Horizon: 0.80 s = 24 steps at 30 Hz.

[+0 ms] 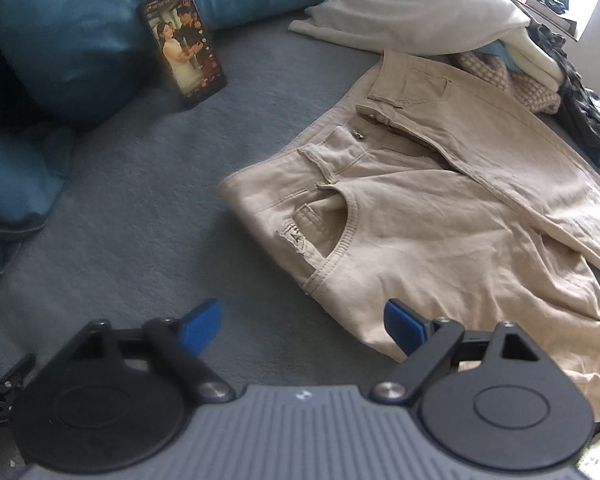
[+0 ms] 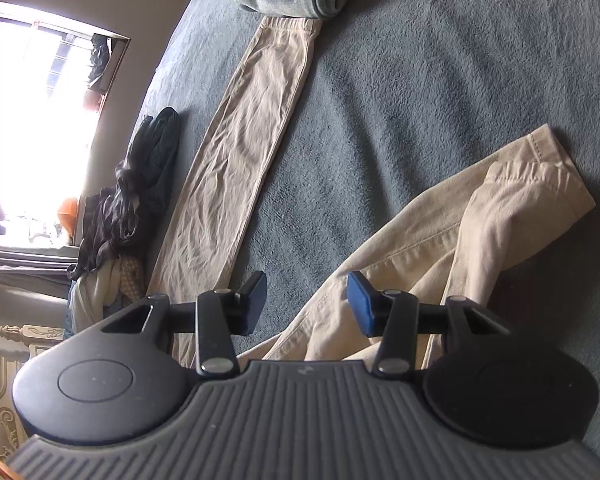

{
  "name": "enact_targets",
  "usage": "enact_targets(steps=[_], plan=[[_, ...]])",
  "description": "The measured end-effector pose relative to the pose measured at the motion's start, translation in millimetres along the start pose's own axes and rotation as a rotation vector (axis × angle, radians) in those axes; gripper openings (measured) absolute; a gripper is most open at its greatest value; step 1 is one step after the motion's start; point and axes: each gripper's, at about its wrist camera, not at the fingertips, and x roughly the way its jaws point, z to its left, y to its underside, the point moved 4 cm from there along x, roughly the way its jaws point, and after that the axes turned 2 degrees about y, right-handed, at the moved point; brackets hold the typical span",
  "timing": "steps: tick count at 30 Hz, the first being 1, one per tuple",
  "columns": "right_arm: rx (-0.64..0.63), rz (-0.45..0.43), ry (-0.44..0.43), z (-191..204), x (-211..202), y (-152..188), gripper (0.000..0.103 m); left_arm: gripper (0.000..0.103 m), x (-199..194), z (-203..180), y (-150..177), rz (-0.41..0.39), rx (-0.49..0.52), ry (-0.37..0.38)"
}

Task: Fold clothes
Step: 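Move both grippers back over the flattened beige trousers, then grasp the trouser fly flap at the waistband with the left gripper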

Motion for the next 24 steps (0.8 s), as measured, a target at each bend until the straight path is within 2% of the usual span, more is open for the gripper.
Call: enact_targets(steps=[8, 14, 18, 24], plan=[[0.013, -0.011, 0.027, -3, -4, 0, 0.044, 0.089, 10, 2, 2, 0.009, -0.023, 0.006], [0.072, 0.029, 0.043, -16, -3, 11, 0.044, 0.088, 20, 11, -2, 0.02, -0.139, 0.061], [0.137, 0.039, 0.063, -32, -5, 16, 0.044, 0.081, 29, 15, -10, -0.003, -0.2, 0.084], [0.152, 0.042, 0.086, -37, -5, 18, 0.044, 0.068, 46, 26, -35, -0.072, -0.259, 0.046]])
